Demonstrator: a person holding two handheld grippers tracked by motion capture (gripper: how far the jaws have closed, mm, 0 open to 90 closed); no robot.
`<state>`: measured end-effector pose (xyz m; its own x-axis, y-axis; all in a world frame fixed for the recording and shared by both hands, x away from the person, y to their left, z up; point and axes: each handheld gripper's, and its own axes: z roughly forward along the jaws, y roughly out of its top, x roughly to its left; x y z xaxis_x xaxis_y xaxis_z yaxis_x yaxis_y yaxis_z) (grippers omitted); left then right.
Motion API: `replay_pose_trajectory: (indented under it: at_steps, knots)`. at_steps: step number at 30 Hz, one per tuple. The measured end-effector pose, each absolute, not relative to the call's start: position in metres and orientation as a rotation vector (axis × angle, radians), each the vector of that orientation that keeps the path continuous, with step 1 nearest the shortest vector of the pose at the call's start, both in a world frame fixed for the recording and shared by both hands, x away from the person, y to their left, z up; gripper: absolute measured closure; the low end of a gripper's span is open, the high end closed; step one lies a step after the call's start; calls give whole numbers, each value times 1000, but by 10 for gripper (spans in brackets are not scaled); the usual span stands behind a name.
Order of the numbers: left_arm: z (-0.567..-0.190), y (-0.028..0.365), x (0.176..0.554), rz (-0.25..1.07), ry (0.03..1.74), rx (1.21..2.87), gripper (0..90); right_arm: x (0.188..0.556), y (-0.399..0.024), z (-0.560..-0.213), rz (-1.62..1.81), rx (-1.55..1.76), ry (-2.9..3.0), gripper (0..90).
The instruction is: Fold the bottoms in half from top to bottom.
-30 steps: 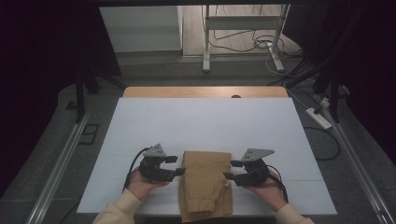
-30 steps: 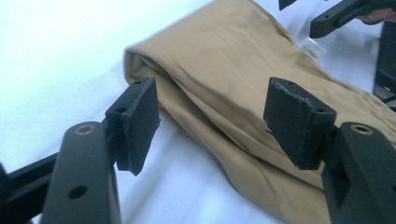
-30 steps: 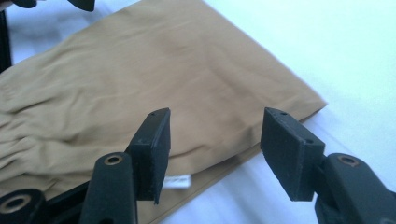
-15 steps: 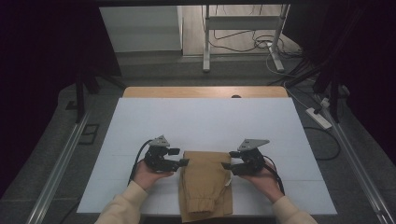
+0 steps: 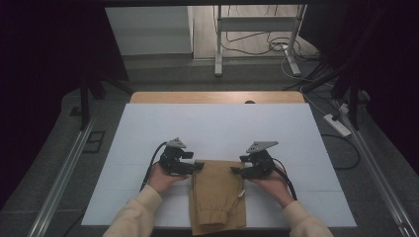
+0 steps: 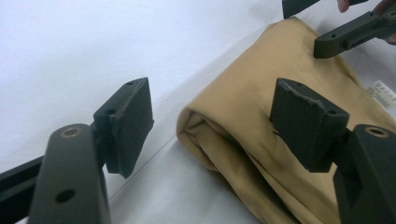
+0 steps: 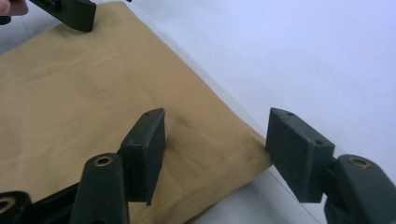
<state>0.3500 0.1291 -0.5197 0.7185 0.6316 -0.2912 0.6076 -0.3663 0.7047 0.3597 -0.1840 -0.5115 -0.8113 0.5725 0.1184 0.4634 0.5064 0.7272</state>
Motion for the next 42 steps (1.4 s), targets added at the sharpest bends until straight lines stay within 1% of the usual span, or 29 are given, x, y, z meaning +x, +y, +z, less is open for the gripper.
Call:
replay_pose_trajectory:
  at_steps: [7,13,16,21,24,26,28,30,32,33,35,36,39,42]
  knots:
    - [-528,130,356,-8,964,2091,266,366,-180,-517,1167,921,2631,339]
    - [-535,129,358,-74,955,2133,238,369,-179,-522,1160,954,2668,308]
    - [-537,127,358,-78,949,2144,233,369,-178,-522,1152,953,2675,288]
    - [-537,127,358,-72,948,2147,238,370,-178,-522,1118,963,2676,247]
    - [-537,126,358,-70,945,2148,245,372,-180,-524,1128,984,2678,243]
    - [-538,126,357,-90,931,2141,288,371,-179,-524,1121,982,2675,248]
    - [-539,124,356,-122,910,2139,395,369,-178,-523,1120,977,2680,295]
    - [-538,123,354,-99,906,2156,450,369,-179,-523,1144,970,2708,408]
    - [-538,123,354,-99,902,2160,531,367,-178,-523,1157,958,2728,500]
    - [-539,124,353,-100,897,2158,557,366,-177,-522,1158,942,2734,543]
    - [-539,124,353,-107,890,2153,637,365,-176,-522,1176,927,2753,664]
    - [-539,124,353,-101,887,2154,656,365,-176,-521,1173,914,2756,698]
    - [-536,122,351,-67,868,2167,702,364,-175,-519,1170,889,2752,757]
    - [-534,121,351,-37,859,2172,724,362,-173,-517,1155,861,2733,775]
